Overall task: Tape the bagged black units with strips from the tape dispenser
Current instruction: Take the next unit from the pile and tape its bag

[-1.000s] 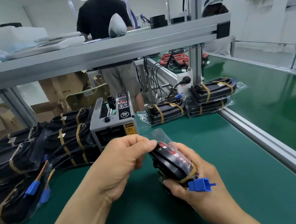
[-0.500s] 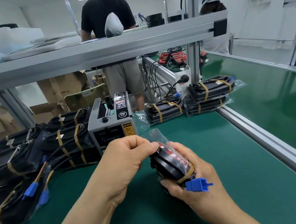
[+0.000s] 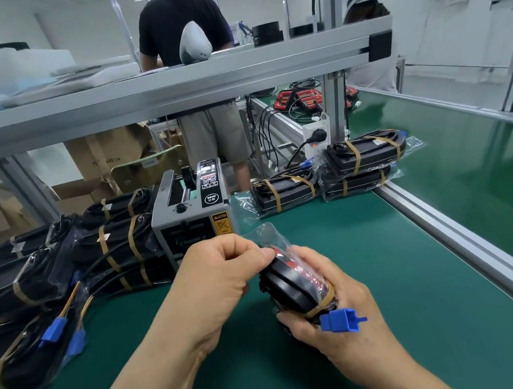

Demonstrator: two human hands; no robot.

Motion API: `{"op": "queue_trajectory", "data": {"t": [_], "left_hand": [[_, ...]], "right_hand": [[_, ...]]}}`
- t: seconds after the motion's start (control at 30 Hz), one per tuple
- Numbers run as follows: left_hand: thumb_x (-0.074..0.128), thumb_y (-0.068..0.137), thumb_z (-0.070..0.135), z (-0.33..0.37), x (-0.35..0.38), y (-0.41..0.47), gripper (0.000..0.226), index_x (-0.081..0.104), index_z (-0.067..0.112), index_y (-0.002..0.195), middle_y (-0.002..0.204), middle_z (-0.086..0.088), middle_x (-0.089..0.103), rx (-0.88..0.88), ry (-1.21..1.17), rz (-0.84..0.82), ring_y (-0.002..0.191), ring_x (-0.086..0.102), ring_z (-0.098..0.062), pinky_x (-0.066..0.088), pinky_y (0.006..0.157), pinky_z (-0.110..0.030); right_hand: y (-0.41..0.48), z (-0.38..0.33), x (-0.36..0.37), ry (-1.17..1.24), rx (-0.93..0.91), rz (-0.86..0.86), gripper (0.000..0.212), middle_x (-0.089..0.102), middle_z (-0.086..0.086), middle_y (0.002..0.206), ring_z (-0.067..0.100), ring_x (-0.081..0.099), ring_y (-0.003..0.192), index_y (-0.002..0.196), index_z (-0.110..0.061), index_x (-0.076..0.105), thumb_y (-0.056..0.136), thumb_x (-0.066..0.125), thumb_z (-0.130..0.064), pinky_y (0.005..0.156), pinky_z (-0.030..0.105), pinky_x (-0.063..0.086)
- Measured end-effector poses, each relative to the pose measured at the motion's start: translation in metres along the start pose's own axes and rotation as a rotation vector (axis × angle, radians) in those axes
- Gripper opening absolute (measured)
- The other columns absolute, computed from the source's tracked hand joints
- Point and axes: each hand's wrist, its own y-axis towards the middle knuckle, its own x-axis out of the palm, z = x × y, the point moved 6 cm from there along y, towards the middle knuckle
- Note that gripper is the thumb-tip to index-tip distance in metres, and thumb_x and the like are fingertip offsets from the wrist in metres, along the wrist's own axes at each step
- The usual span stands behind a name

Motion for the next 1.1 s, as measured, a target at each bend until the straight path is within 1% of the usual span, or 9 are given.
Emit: {"op": "queue_trajectory", "data": {"t": [0.1,0.23,0.37,0.5,0.57,0.7,0.83,0.97,1.1], "left_hand": [[0.080,0.076,0.022,0.000,-0.001,-0.001,0.024,0.065,0.021,0.058,0.062,-0.002,0.054,0.037,0.041,0.025,0.062,0.045,-0.014,0.039,0.065,-0.032],[0.075,0.065,0.037,-0.003,0.000,-0.003,0.018,0.064,0.024,0.063,0.064,0.001,0.053,0.053,0.061,0.054,0.062,0.047,-0.013,0.041,0.065,-0.036],[0.075,0.055,0.043,-0.016,-0.001,-0.003,0.037,0.062,0.032,0.087,0.088,0.003,0.059,-0.034,-0.021,0.135,0.080,0.059,-0.012,0.049,0.072,-0.033],[0.075,0.067,0.031,-0.020,0.007,-0.004,0.011,0.065,0.031,0.069,0.072,0.013,0.062,-0.085,-0.177,0.122,0.071,0.056,-0.002,0.046,0.072,-0.033],[0.071,0.080,0.023,-0.023,0.008,-0.004,0.017,0.063,0.029,0.066,0.070,0.012,0.062,-0.095,-0.219,0.161,0.073,0.054,-0.007,0.044,0.074,-0.034],[0.073,0.081,0.023,-0.023,0.013,-0.009,0.011,0.063,0.024,0.078,0.076,0.007,0.064,-0.082,-0.298,0.204,0.069,0.057,-0.004,0.046,0.075,-0.034],[0.077,0.077,0.022,-0.027,0.022,-0.020,0.030,0.063,0.023,0.103,0.075,0.006,0.068,-0.075,-0.349,0.199,0.077,0.068,-0.012,0.054,0.077,-0.038],[0.074,0.081,0.015,-0.027,0.021,-0.023,0.029,0.062,0.024,0.105,0.069,0.010,0.068,-0.077,-0.364,0.195,0.072,0.069,-0.007,0.052,0.072,-0.033],[0.079,0.077,0.019,-0.028,0.020,-0.023,0.033,0.062,0.026,0.105,0.075,0.009,0.071,-0.093,-0.357,0.151,0.075,0.069,-0.008,0.053,0.077,-0.036]], "right_hand": [[0.000,0.000,-0.001,-0.016,0.004,-0.002,0.078,0.068,-0.017,0.120,0.005,0.065,0.108,0.135,-0.037,0.054,0.067,0.088,-0.020,0.095,0.029,0.052],[-0.001,-0.001,-0.001,-0.033,0.005,-0.002,0.079,0.067,-0.017,0.122,0.003,0.065,0.109,0.135,-0.038,0.053,0.068,0.089,-0.018,0.095,0.029,0.052],[0.000,-0.001,0.000,-0.021,0.005,-0.009,0.079,0.066,-0.019,0.121,0.002,0.064,0.110,0.134,-0.041,0.052,0.068,0.089,-0.017,0.095,0.028,0.052],[0.000,-0.003,-0.001,-0.031,-0.014,-0.005,0.079,0.067,-0.020,0.120,0.001,0.064,0.109,0.134,-0.041,0.053,0.068,0.089,-0.016,0.093,0.024,0.052],[0.000,-0.003,0.000,-0.029,-0.016,-0.010,0.079,0.067,-0.018,0.120,0.002,0.065,0.108,0.134,-0.039,0.053,0.068,0.088,-0.014,0.093,0.025,0.052],[0.000,-0.005,0.000,-0.013,-0.029,-0.019,0.079,0.067,-0.020,0.119,0.000,0.065,0.107,0.133,-0.042,0.053,0.067,0.088,-0.016,0.092,0.022,0.051],[0.001,-0.007,-0.001,0.013,-0.045,0.000,0.074,0.065,-0.030,0.116,-0.003,0.065,0.104,0.124,-0.053,0.051,0.064,0.084,-0.023,0.086,0.013,0.050],[0.000,-0.008,-0.001,0.011,-0.064,-0.013,0.077,0.062,-0.034,0.116,-0.005,0.064,0.105,0.121,-0.055,0.050,0.068,0.087,-0.014,0.086,0.010,0.048],[0.000,-0.010,-0.001,0.006,-0.079,-0.007,0.079,0.061,-0.035,0.118,-0.006,0.063,0.106,0.122,-0.055,0.049,0.068,0.088,-0.012,0.087,0.010,0.048]]}}
